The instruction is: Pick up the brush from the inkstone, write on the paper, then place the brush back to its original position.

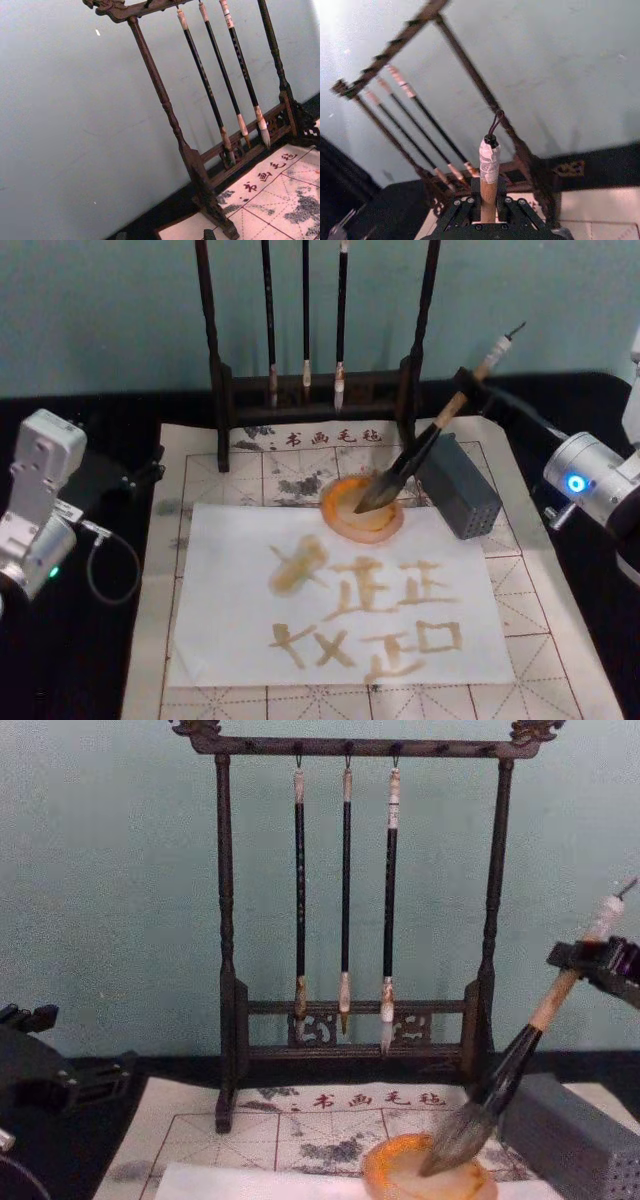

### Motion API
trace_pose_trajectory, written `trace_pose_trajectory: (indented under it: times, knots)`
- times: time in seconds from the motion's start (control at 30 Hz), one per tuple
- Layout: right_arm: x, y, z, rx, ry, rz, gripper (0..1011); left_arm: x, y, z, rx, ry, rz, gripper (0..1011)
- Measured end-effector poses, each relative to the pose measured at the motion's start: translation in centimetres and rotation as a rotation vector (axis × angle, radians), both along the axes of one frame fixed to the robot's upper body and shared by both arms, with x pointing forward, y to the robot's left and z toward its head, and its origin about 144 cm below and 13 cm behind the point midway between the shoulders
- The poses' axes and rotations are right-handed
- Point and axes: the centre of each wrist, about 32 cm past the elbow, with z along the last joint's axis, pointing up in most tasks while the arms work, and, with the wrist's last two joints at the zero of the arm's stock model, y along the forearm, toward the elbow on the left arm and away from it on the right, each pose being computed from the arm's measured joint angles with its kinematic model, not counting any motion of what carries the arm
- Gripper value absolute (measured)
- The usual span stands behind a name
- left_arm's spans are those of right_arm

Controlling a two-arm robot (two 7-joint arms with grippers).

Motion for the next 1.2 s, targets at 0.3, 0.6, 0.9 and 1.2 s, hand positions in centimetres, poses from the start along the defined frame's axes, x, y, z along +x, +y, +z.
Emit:
trace_pose_trajectory:
  times: [0.3,0.6,0.9,1.2]
  knots:
    - [-0.9,-0.9,1.2,-0.124,-0.158,0.119,195,0.0,0.0,0.0,0.0,0.0,0.0,1001]
    - [-2.0,-2.7,2.5,-0.234,-0.295,0.256,197,0.0,0.0,0.0,0.0,0.0,0.0,1001]
    - [-3.8,-4.2,3.3,-0.307,-0.382,0.347,197,0.0,0.0,0.0,0.0,0.0,0.0,1001]
    - [-5.7,-4.8,2.8,-0.402,-0.464,0.391,197,0.0,0.0,0.0,0.0,0.0,0.0,1001]
